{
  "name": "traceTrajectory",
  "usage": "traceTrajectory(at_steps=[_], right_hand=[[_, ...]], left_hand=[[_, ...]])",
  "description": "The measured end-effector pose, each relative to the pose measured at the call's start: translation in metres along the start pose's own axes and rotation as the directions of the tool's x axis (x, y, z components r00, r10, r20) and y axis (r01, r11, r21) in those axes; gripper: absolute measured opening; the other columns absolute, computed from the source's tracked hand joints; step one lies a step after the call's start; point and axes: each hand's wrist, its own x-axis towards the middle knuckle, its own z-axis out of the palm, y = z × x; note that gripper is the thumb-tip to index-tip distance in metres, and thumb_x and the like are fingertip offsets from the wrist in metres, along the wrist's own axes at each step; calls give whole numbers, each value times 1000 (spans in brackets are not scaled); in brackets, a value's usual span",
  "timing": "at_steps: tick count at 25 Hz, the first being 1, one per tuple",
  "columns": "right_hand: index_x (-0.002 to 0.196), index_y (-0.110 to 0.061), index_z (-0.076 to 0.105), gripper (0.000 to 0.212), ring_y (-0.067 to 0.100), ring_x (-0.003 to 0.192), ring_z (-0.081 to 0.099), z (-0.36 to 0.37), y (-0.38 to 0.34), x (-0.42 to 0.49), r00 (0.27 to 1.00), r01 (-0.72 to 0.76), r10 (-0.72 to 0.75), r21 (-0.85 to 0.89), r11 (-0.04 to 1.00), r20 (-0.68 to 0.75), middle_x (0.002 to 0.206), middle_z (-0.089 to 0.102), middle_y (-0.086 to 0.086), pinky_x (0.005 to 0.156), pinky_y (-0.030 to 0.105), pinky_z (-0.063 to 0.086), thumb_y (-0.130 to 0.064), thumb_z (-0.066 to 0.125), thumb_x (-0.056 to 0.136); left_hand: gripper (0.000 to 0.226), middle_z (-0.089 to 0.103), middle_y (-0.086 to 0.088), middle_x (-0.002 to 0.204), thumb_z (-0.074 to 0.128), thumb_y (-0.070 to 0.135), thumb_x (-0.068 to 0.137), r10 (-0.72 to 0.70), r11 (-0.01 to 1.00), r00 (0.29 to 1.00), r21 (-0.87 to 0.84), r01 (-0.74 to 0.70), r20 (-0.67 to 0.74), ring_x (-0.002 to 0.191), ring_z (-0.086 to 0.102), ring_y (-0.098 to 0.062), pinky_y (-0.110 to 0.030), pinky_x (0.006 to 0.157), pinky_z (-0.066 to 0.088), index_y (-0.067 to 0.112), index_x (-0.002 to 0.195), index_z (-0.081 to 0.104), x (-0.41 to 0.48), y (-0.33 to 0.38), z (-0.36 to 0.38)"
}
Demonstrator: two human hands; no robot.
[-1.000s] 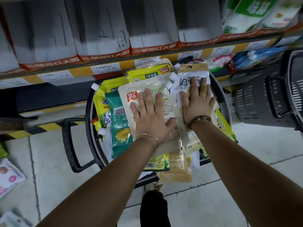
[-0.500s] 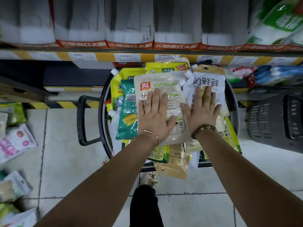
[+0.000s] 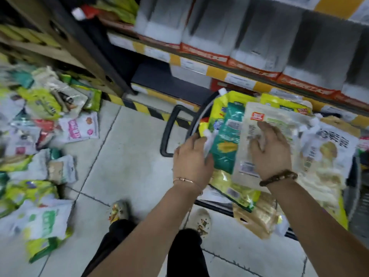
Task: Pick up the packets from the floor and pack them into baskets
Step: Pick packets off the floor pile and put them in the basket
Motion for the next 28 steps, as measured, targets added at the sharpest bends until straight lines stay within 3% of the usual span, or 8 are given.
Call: traceTrajectory(at_steps=[5, 12, 14, 18, 24, 28], right_hand=[[131, -6, 52, 43, 28, 128, 46, 72, -105, -22, 946, 227, -231, 46, 973, 227, 137, 50, 13, 107, 35, 33, -12, 58, 89], [137, -15, 45, 42, 18, 131, 39, 200, -258, -92, 760, 384, -331, 26, 923, 560, 142, 44, 1, 109, 31, 33, -18, 48, 96], [137, -17, 46, 41, 18, 130, 41, 233, -299, -114, 714, 402, -337, 35, 915, 613, 142, 44, 0, 108, 32, 35, -19, 47, 96], [134, -18, 47, 38, 19, 127, 44, 296, -380, -157, 619, 453, -347, 41, 890, 704, 141, 45, -1, 104, 31, 38, -19, 46, 97], [132, -17, 49, 35, 20, 122, 48, 379, -469, -201, 503, 529, -323, 10, 848, 802, 140, 46, 0, 98, 32, 43, -18, 45, 98], [129, -14, 53, 34, 21, 121, 50, 426, -500, -211, 488, 542, -295, -20, 840, 822, 137, 50, 3, 98, 32, 42, -16, 48, 96]], left_hand=[[45, 36, 2, 147, 51, 26, 91, -324, 946, 944, -48, 322, -56, 130, 40, -17, -32, 106, 27, 23, 136, 44, -36, -128, -51], [43, 46, -1, 138, 56, 18, 87, -657, 744, 735, -299, 598, -166, 119, 50, -24, -35, 97, 40, 18, 129, 50, -109, -313, -127], [41, 47, 1, 135, 55, 18, 88, -730, 670, 660, -378, 639, -178, 114, 53, -24, -34, 93, 41, 19, 130, 50, -132, -359, -145], [41, 47, 0, 137, 54, 19, 91, -835, 526, 527, -513, 678, -160, 123, 47, -21, -34, 100, 38, 18, 132, 48, -175, -444, -171], [42, 46, -1, 137, 54, 18, 90, -901, 393, 424, -579, 714, -89, 121, 48, -21, -30, 98, 39, 17, 132, 48, -218, -545, -181], [44, 45, 1, 137, 53, 21, 90, -927, 305, 376, -580, 756, 2, 113, 53, -23, -32, 92, 44, 20, 133, 47, -234, -594, -171]])
